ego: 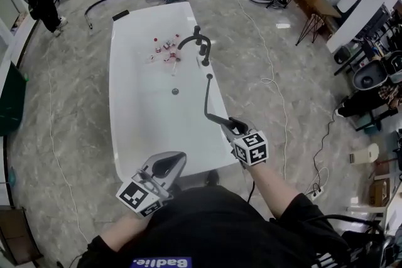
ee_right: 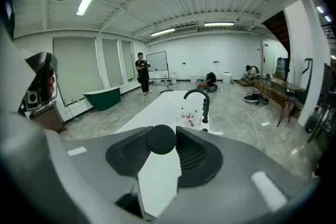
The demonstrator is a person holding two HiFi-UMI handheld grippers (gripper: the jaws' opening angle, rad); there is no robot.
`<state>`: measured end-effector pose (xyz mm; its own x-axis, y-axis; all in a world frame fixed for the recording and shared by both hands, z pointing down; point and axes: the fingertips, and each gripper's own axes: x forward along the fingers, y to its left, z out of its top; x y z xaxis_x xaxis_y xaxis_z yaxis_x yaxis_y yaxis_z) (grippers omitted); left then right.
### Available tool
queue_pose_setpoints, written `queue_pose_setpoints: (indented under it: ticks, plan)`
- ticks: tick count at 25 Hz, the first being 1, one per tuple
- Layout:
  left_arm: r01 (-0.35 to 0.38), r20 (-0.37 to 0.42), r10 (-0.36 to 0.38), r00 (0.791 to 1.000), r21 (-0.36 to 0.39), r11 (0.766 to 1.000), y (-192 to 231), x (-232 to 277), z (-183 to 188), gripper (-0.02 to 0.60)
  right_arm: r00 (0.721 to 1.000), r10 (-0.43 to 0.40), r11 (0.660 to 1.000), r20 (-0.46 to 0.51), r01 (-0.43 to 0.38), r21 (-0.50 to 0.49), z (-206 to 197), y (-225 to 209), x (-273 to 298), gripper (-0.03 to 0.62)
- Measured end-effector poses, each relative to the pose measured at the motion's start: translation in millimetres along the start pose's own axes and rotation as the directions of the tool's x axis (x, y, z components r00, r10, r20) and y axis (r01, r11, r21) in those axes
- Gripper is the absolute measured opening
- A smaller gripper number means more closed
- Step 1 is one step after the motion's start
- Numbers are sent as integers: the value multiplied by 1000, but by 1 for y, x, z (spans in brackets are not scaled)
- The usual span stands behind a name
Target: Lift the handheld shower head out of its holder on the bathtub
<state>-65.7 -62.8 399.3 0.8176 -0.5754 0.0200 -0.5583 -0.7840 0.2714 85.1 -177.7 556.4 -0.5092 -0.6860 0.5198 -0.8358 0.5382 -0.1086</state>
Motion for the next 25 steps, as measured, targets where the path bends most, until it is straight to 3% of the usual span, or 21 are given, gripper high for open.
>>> queue_pose_setpoints:
  ticks: [25]
  plan:
    - [130, -65, -129, 990, 9, 991, -36, 25, -23, 0, 974, 176, 978, 142, -189, 87, 30, 102, -99, 132]
